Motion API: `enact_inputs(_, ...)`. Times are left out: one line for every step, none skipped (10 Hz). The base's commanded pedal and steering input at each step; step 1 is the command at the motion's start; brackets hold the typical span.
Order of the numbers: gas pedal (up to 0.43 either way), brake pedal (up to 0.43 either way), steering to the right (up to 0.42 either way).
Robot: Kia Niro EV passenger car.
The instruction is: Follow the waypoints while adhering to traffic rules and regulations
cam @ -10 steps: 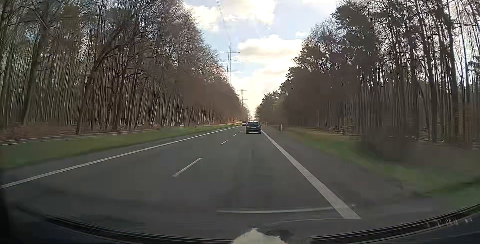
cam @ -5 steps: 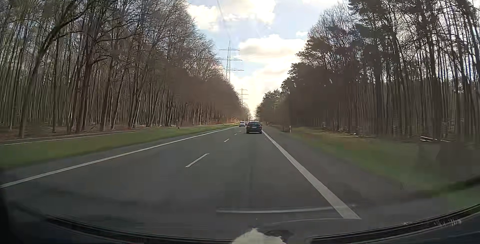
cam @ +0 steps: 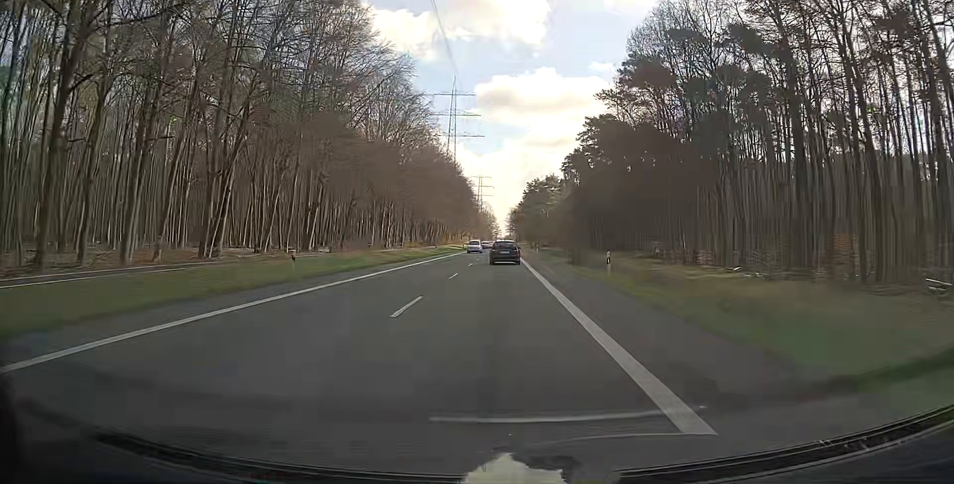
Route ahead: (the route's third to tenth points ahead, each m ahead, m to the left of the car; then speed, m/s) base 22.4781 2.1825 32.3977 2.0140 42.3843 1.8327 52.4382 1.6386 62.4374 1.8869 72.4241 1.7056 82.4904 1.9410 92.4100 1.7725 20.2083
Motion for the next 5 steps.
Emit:
enact_inputs(0.177, 0.0, 0.0)
enact_inputs(0.189, 0.0, 0.0)
enact_inputs(0.189, 0.0, 0.0)
enact_inputs(0.189, 0.0, 0.0)
enact_inputs(0.189, 0.0, 0.0)
